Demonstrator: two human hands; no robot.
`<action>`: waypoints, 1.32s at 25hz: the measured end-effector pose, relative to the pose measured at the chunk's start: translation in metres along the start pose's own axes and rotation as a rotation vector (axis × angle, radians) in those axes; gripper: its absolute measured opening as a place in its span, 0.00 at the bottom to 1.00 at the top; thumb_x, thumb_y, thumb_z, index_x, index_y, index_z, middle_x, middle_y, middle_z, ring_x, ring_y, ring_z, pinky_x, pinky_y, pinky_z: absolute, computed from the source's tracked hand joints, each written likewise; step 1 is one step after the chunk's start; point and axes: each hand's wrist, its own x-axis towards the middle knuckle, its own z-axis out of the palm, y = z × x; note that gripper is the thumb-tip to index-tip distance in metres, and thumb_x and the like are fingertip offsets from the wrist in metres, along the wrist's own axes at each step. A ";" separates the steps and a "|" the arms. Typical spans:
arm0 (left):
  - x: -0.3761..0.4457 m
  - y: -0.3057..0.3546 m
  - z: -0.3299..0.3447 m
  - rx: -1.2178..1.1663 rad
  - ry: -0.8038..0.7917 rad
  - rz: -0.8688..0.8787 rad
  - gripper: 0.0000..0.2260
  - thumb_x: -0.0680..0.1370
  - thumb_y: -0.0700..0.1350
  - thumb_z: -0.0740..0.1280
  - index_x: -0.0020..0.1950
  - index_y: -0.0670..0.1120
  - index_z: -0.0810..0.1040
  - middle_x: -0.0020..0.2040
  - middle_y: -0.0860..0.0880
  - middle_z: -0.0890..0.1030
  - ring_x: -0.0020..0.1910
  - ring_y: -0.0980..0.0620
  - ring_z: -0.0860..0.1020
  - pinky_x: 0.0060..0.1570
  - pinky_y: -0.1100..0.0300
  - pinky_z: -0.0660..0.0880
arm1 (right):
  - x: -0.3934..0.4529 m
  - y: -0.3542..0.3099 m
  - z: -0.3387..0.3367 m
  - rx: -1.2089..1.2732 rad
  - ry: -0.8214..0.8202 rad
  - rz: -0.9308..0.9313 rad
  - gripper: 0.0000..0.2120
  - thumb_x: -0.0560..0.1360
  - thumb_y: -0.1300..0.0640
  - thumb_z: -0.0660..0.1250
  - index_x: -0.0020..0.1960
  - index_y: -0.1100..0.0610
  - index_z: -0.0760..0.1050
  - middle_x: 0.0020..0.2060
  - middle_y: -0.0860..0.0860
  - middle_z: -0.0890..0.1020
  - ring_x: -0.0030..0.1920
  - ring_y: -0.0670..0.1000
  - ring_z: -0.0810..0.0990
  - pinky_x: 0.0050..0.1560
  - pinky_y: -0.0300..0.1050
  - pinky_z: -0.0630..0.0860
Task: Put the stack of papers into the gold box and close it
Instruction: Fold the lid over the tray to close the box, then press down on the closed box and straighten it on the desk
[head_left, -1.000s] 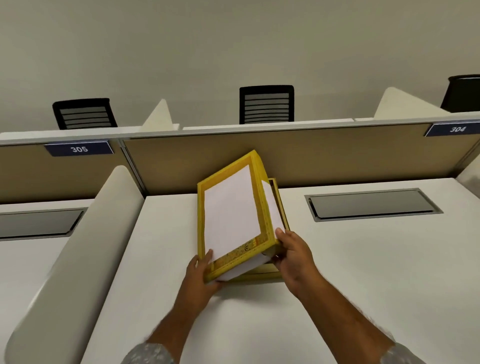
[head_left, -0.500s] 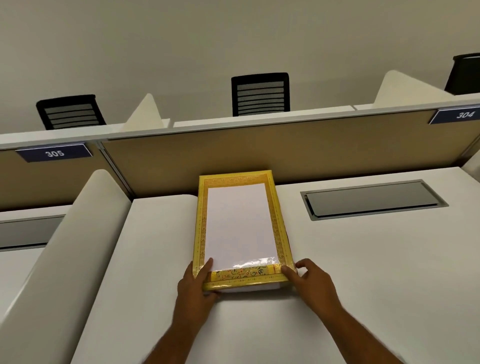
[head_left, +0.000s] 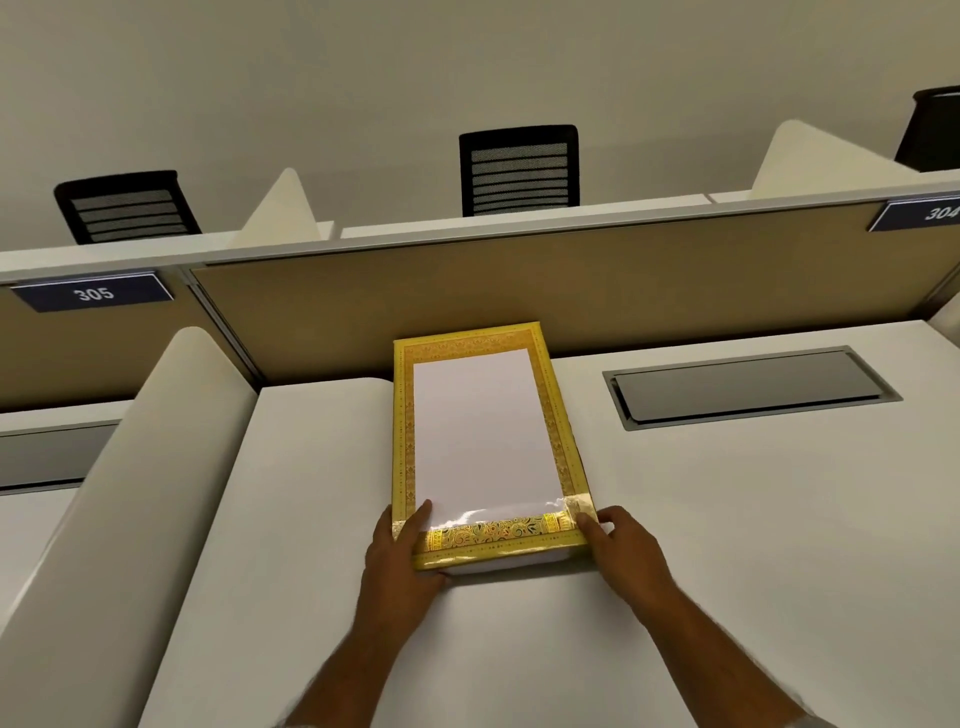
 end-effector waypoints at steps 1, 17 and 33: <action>0.001 0.002 -0.001 0.010 -0.009 0.000 0.46 0.68 0.44 0.84 0.81 0.60 0.66 0.84 0.47 0.60 0.81 0.41 0.64 0.77 0.44 0.69 | 0.002 0.002 0.002 -0.030 -0.003 -0.005 0.23 0.83 0.42 0.63 0.69 0.57 0.77 0.61 0.57 0.85 0.54 0.54 0.83 0.55 0.47 0.80; -0.012 0.012 0.001 0.003 0.058 0.008 0.38 0.74 0.61 0.75 0.81 0.60 0.64 0.82 0.49 0.64 0.78 0.44 0.67 0.73 0.46 0.71 | 0.028 0.005 -0.015 -0.086 -0.239 0.050 0.18 0.81 0.45 0.69 0.63 0.56 0.81 0.52 0.51 0.85 0.49 0.51 0.85 0.55 0.49 0.86; 0.183 0.040 -0.021 0.210 0.082 0.013 0.51 0.71 0.79 0.62 0.86 0.55 0.49 0.88 0.50 0.48 0.86 0.43 0.54 0.78 0.40 0.65 | 0.167 -0.102 0.009 -0.525 -0.085 -0.356 0.39 0.82 0.34 0.56 0.86 0.50 0.47 0.86 0.50 0.48 0.81 0.62 0.64 0.73 0.63 0.72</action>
